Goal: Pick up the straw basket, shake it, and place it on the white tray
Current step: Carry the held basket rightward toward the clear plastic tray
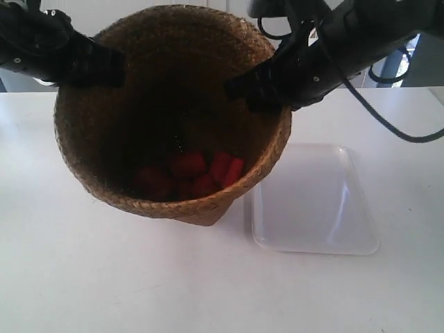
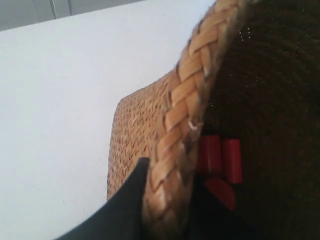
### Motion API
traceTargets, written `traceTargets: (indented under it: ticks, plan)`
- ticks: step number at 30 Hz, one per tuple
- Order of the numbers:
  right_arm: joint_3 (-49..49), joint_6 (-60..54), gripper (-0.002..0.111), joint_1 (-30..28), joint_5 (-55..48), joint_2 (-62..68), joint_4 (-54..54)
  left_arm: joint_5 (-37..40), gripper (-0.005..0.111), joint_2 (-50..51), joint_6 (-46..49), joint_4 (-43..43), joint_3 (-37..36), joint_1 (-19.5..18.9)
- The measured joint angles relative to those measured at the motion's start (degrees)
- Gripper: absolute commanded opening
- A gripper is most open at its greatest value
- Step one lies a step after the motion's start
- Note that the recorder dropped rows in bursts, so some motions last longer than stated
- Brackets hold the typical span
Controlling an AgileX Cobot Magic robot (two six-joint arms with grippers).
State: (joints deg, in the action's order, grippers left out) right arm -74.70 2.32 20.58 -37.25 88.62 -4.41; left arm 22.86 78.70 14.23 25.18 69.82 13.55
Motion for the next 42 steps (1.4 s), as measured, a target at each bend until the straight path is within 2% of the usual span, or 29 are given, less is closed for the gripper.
traceTargets:
  ticks: [6,9,12,14,19,26,29,32,34,37,42]
  plan:
    - [-0.5,0.0,0.0,0.0,0.4,-1.0,-0.4,-0.8,0.0,-1.0,0.2,0.3,0.2,0.0]
    - [-3.6,-3.2,0.0,0.1,-3.7,-2.7,-3.6,3.4,0.0,-2.1,0.8,0.7,2.8,0.0]
    - [-2.6,-6.8,0.0,1.9,3.3,-8.3,-5.9,-1.0,0.0,-5.0,0.9,0.1,2.4,1.7]
    - [-1.2,-6.0,0.0,1.9,5.0,-8.3,-5.4,-3.1,0.0,-4.9,-2.1,0.0,1.3,1.1]
    - [1.2,-4.0,0.0,0.9,-0.3,-1.6,-4.5,-0.5,0.0,-1.4,-2.9,-1.9,-1.2,0.5]
    - [1.3,-3.8,0.0,0.9,1.1,-3.1,-4.8,1.0,0.0,-2.9,-3.0,-2.3,-1.2,0.4]
    - [-0.8,-3.8,0.0,0.9,-1.5,-3.4,-5.1,4.0,0.0,-3.4,-2.7,-1.2,0.5,0.3]
    - [-4.4,-6.3,0.0,1.7,-3.0,-7.5,-7.3,5.3,0.0,-7.5,2.0,0.5,3.3,0.7]
    - [-2.0,-6.0,0.0,2.7,6.0,-11.0,-5.5,-1.9,0.0,-10.0,2.0,2.0,1.0,1.0]
    - [0.9,-2.9,0.0,1.8,0.8,-4.4,-4.3,-0.8,0.0,-5.4,1.9,2.0,-3.1,0.4]
    - [1.8,-2.3,0.0,1.8,-1.4,-3.9,-4.7,0.6,0.0,-5.3,1.9,1.8,-3.7,0.5]
